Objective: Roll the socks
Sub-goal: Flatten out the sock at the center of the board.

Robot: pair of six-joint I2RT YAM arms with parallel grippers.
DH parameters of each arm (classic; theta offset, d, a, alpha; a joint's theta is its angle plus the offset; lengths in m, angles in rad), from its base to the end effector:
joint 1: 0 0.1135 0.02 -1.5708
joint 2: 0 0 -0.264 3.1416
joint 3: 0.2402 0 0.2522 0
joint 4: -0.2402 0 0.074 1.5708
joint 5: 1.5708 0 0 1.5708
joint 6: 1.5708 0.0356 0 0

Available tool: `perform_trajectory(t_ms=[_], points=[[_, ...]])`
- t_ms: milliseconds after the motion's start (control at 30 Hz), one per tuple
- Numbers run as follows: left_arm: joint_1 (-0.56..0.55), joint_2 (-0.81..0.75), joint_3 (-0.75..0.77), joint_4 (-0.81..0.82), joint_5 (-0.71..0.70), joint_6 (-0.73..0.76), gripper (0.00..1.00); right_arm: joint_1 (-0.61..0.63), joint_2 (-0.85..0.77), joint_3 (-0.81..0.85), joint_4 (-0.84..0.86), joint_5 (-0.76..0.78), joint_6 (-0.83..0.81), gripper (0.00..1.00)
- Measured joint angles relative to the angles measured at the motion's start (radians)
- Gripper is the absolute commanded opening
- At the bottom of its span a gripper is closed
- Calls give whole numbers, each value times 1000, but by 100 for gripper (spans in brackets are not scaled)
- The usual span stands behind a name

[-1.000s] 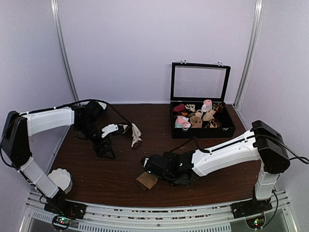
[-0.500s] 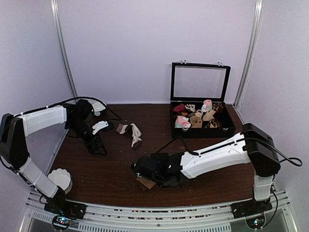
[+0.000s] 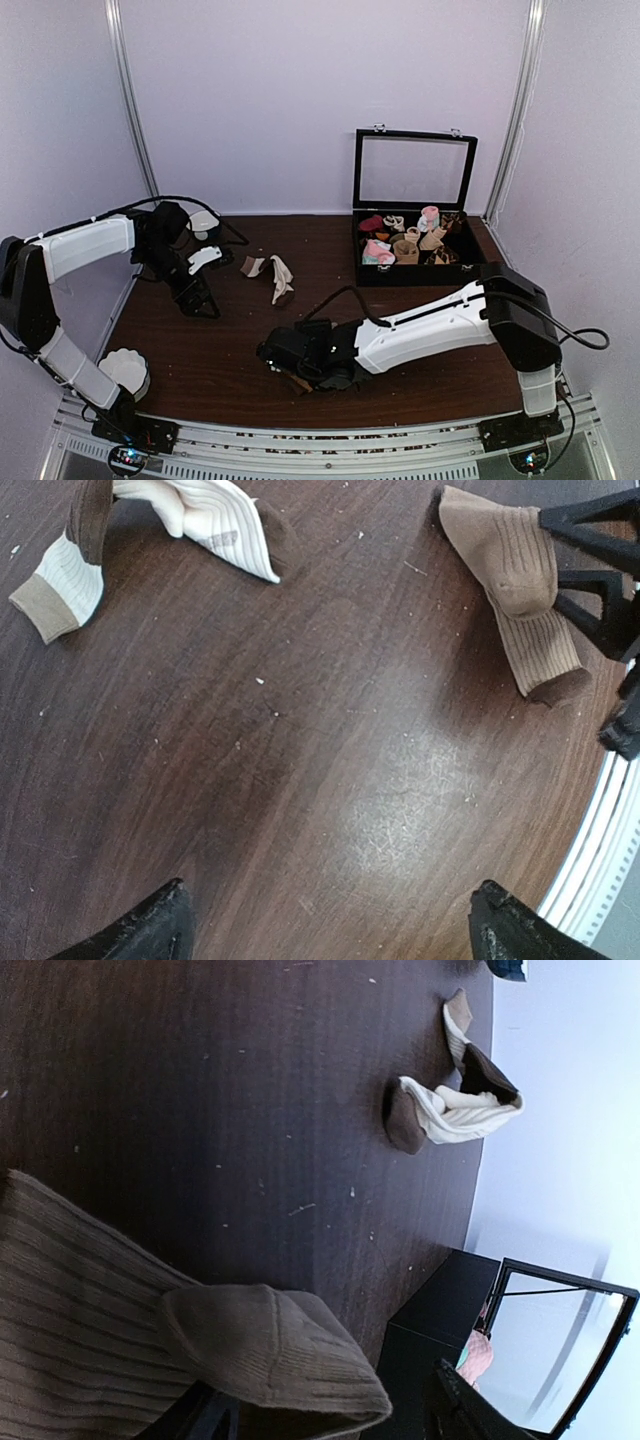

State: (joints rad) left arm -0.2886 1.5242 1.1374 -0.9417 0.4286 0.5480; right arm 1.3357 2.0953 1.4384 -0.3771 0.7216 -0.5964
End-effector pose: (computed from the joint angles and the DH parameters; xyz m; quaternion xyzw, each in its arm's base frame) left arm 0.2668 -0.0947 0.2371 0.4175 0.8759 -0.1941 0.1444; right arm 0.1240 0.4169 0.1534 -0.6889 0.5899 -0.2278 0.3543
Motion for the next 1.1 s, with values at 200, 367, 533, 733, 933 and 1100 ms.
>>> perform_trajectory(t_ms=[200,367,533,733,933,1100], points=[[2,-8,0,-10,-7,4,98,0,79,36,-13,-3,-12,25],[5,-12,5,-13,-10,4,98,-5,84,64,17,15,3,0],[6,-12,6,-13,-10,3,98,-34,62,91,75,16,108,0],[6,-14,5,-13,-26,4,98,-154,-90,48,182,-46,346,3],[6,-31,5,-14,-32,8,98,-293,-171,-17,232,-140,560,68],[6,-31,5,-14,-32,9,98,-357,-158,-33,185,-211,701,83]])
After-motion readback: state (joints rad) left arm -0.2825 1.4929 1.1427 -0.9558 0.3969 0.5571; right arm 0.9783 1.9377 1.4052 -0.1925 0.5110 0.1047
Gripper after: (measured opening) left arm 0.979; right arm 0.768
